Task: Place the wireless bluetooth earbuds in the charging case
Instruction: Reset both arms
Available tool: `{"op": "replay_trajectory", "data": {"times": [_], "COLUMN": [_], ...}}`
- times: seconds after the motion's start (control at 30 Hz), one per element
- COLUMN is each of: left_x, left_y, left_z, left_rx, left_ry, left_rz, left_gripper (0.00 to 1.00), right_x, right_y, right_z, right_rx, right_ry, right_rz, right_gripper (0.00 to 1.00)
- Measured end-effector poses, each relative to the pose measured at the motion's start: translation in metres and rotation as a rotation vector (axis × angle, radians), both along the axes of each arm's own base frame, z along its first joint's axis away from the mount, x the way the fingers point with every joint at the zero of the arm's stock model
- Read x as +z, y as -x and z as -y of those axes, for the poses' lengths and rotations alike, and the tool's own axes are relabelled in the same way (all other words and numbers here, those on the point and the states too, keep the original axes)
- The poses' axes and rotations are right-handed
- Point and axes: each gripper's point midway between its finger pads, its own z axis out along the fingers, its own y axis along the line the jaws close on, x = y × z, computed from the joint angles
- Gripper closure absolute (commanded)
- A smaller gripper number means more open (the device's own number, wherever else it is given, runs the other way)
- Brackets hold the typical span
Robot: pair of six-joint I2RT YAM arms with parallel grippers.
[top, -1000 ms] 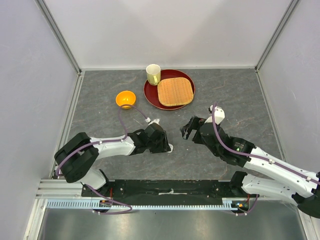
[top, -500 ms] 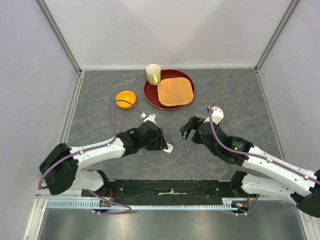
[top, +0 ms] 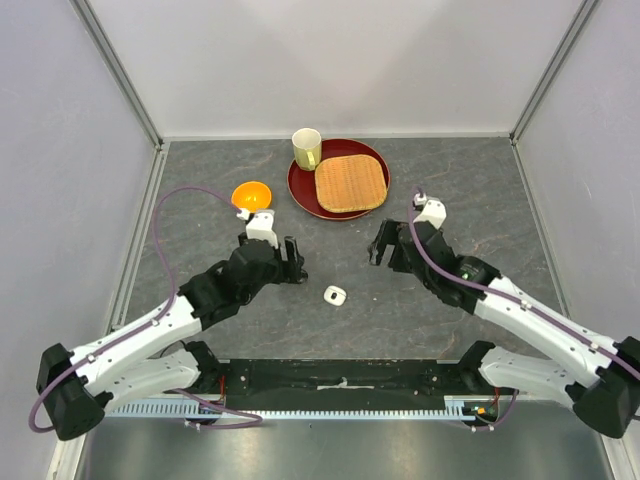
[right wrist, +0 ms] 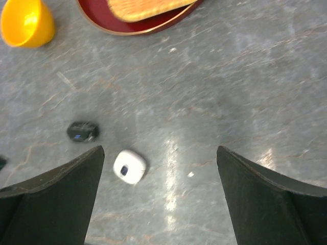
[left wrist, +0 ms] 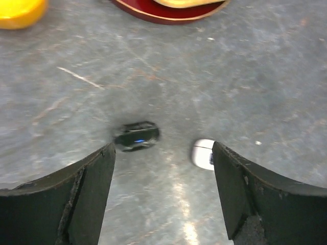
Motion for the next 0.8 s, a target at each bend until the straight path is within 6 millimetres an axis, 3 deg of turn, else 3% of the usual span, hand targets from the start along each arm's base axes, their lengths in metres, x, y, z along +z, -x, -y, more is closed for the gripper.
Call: {"op": "replay_trajectory", "data": {"times": [0.17,0.37,0.43,0.67,0.8], "left_x": [-0.004,0.003,0.002,0.006,0.013], "left_y": [-0.02,-0.045,-0.046,-0.037,-0.031], "left_z": [-0.053,-0.127,-0.131,-0.115,-0.116], "left_rx": [0.107,0.298,0.301,0.208,0.209], "left_ry": [-0.103,0.006,0.03,0.098,0.136], "left_rz": [0.004,0.026,0.029,0.053,0.096], "left_gripper": [0.16,0.14,0.14,0.12,0.11], "right_x": [-0.023,-0.028,-0.034,-0.065,-0.063], "right_y": [-0.033,-0.056,-0.055,-0.033,-0.031], "right_z": [0.037,0.092,0.107,0.143,0.161], "right_rx": [-0.069,-0.183,-0.218,-0.326,-0.389], "right_ry": [0.022,0.014,0.035,0.135,0.185], "right_rz": [-0.104,-0.127,-0.126,-0.106,-0.036], "right_gripper": [0.02,0.02,0.02,0.02,0.02]}}
